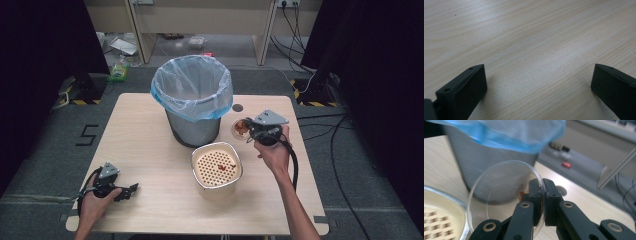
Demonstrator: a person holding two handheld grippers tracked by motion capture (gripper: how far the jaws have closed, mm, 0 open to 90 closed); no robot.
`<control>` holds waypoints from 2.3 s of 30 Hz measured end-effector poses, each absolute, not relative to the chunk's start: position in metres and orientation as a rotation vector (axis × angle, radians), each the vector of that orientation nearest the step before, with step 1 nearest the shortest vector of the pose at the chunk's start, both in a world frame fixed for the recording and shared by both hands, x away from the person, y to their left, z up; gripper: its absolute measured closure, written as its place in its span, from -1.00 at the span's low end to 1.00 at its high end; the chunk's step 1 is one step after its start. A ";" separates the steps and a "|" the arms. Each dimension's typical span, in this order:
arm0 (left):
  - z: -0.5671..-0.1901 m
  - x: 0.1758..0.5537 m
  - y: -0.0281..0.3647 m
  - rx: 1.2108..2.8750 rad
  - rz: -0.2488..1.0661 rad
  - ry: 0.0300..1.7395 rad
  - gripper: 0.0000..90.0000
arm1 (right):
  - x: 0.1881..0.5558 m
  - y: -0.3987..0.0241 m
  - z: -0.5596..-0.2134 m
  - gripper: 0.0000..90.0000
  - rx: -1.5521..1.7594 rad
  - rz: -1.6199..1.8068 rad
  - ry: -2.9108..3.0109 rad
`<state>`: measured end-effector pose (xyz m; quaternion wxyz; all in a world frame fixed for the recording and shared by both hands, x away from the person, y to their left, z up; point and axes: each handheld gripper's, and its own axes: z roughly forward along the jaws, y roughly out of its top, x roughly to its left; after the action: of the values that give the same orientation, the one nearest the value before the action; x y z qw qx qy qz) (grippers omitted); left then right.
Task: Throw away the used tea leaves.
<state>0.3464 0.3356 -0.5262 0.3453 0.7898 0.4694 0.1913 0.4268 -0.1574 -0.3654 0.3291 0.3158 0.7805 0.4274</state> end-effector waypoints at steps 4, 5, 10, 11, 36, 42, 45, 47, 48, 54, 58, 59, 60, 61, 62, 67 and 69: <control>-0.526 0.346 0.336 2.051 0.496 1.217 -1.00 | 0.399 -0.146 -0.362 0.92 0.705 1.087 2.003; -0.526 0.346 0.336 2.053 0.496 1.216 -1.00 | 0.393 -0.144 -0.362 0.92 0.680 1.086 1.984; -0.526 0.346 0.336 2.053 0.496 1.217 -1.00 | 0.369 -0.133 -0.367 0.93 0.513 1.008 1.863; -0.526 0.346 0.336 2.054 0.496 1.217 -1.00 | 0.365 -0.131 -0.367 0.93 0.485 0.990 1.847; -0.526 0.344 0.336 2.051 0.496 1.217 -1.00 | 0.324 -0.082 -0.386 0.94 0.068 0.757 1.570; -0.526 0.344 0.336 2.051 0.497 1.217 -1.00 | 0.328 -0.082 -0.391 0.94 0.039 0.730 1.592; -0.526 0.344 0.336 2.051 0.496 1.217 -1.00 | 0.325 -0.082 -0.390 0.94 0.024 0.738 1.561; -0.526 0.344 0.336 2.051 0.496 1.217 -1.00 | 0.327 -0.084 -0.392 0.94 0.042 0.728 1.570; -0.526 0.344 0.336 2.051 0.496 1.217 -1.00 | 0.326 -0.084 -0.392 0.94 0.030 0.725 1.555; -0.526 0.344 0.336 2.051 0.496 1.217 -1.00 | 0.328 -0.083 -0.395 0.94 -0.008 0.694 1.525; -0.526 0.344 0.336 2.051 0.496 1.217 -1.00 | 0.327 -0.081 -0.404 0.94 -0.066 0.671 1.496; -0.526 0.344 0.336 2.051 0.496 1.217 -1.00 | 0.328 -0.081 -0.405 0.94 -0.067 0.669 1.492; -0.526 0.344 0.336 2.051 0.496 1.217 -1.00 | 0.329 -0.082 -0.405 0.94 -0.063 0.658 1.497; -0.526 0.344 0.336 2.051 0.496 1.217 -1.00 | 0.329 -0.082 -0.406 0.94 -0.059 0.656 1.496; -0.526 0.344 0.336 2.051 0.496 1.217 -1.00 | 0.327 -0.082 -0.407 0.94 -0.067 0.655 1.488; -0.526 0.344 0.336 2.051 0.496 1.217 -1.00 | 0.324 -0.083 -0.409 0.94 -0.083 0.651 1.466; -0.526 0.344 0.336 2.051 0.496 1.217 -1.00 | 0.324 -0.082 -0.411 0.94 -0.096 0.603 1.462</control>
<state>0.3443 0.3364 -0.5263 0.3456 0.7901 0.4689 0.1911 0.3241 -0.0817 -0.4115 0.7023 -0.0433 0.6569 0.2709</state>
